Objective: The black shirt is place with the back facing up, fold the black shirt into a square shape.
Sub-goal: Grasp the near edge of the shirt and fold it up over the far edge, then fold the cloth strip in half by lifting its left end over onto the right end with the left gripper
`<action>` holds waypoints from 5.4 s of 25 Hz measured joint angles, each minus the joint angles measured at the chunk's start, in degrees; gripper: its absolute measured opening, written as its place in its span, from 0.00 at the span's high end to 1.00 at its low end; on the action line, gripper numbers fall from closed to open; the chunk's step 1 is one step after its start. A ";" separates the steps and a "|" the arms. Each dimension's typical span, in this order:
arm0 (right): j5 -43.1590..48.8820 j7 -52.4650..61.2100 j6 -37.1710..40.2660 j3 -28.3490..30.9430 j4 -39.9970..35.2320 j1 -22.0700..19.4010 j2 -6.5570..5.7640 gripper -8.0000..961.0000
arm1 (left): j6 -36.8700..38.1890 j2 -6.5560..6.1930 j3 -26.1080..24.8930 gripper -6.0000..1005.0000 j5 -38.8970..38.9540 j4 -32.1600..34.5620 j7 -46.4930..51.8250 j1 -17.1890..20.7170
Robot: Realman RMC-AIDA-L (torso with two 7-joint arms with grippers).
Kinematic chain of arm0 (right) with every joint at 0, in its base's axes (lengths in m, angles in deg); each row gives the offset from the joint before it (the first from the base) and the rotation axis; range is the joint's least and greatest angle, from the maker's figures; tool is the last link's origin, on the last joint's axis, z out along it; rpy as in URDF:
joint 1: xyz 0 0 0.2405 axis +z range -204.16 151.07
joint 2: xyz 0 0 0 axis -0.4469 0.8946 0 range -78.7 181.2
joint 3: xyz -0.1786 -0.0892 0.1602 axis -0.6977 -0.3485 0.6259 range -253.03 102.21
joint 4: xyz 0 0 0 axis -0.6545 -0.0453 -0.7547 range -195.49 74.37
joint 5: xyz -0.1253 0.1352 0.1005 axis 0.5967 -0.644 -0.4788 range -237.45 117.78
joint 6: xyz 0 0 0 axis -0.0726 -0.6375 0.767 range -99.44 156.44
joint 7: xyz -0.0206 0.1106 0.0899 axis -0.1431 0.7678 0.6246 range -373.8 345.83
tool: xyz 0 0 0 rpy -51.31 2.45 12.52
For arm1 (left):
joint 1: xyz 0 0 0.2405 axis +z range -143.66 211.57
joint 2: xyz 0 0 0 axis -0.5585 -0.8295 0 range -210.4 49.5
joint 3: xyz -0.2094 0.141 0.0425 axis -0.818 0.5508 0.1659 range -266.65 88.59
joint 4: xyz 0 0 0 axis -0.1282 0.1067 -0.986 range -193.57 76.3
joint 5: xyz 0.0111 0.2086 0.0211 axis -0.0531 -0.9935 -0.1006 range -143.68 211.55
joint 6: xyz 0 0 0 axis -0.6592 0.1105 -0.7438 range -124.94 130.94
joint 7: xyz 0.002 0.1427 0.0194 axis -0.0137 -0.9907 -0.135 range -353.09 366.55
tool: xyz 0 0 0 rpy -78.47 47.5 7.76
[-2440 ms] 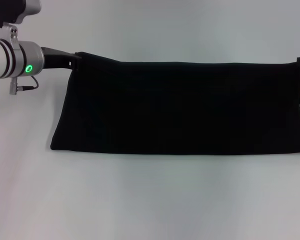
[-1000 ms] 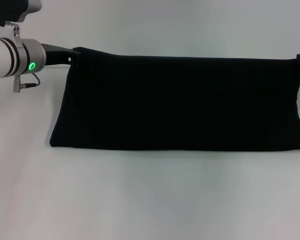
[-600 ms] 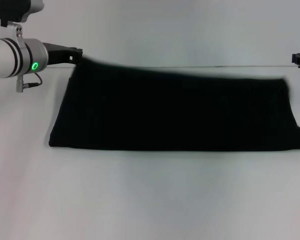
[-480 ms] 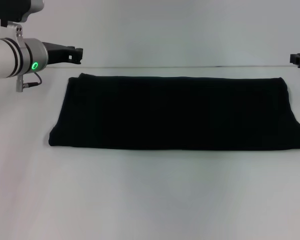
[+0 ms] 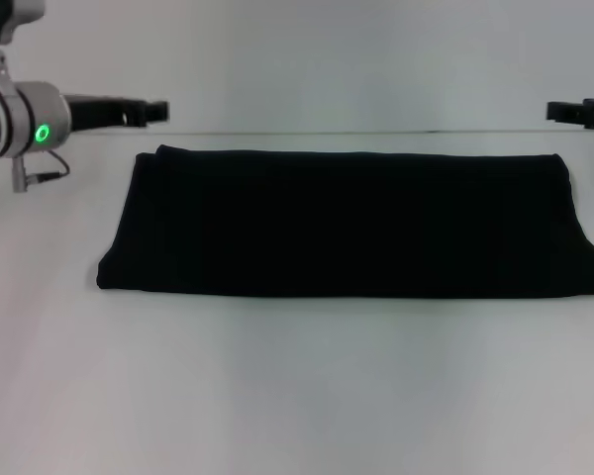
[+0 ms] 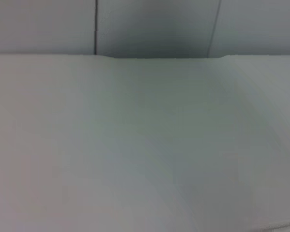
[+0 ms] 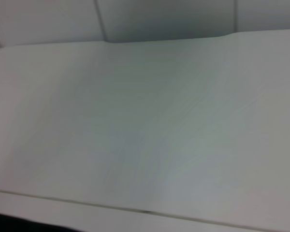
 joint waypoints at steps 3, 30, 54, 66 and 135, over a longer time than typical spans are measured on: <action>-3.32 -0.14 7.59 0.01 -3.28 -2.01 0.65 0.43 | 15.20 0.93 -0.12 0.43 3.12 7.23 1.47 3.49; -7.96 -5.04 23.28 -6.55 -7.66 -5.18 4.82 0.05 | 44.29 0.58 -2.84 0.04 9.31 6.17 24.75 16.77; -8.28 -4.53 23.13 -6.57 -7.85 -2.18 5.14 0.05 | 37.29 -2.30 -11.63 0.05 -2.31 -0.86 47.66 14.03; -8.51 -4.52 22.93 -6.57 -7.85 -2.17 5.14 0.06 | 31.89 -2.40 -11.68 0.06 -1.63 -2.99 47.56 12.96; -8.68 -3.65 22.93 -6.06 -8.77 -2.27 5.20 0.06 | 23.03 -2.98 -10.88 0.08 -1.88 -4.65 38.53 10.66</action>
